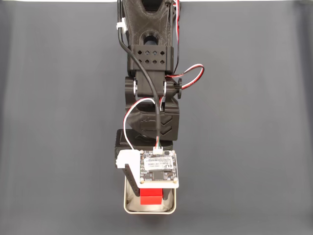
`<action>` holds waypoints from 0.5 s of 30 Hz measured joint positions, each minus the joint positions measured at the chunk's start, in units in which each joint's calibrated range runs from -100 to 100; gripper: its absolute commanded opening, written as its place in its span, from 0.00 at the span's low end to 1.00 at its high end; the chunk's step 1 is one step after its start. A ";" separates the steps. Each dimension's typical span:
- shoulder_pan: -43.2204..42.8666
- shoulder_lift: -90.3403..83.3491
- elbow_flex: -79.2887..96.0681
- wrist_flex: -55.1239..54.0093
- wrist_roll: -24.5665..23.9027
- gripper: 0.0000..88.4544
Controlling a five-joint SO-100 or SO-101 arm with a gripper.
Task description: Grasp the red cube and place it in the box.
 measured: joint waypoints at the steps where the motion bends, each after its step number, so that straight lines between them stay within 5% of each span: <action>1: 0.00 0.00 0.00 0.00 0.00 0.42; 15: 0.00 -0.09 0.00 0.00 0.20 0.47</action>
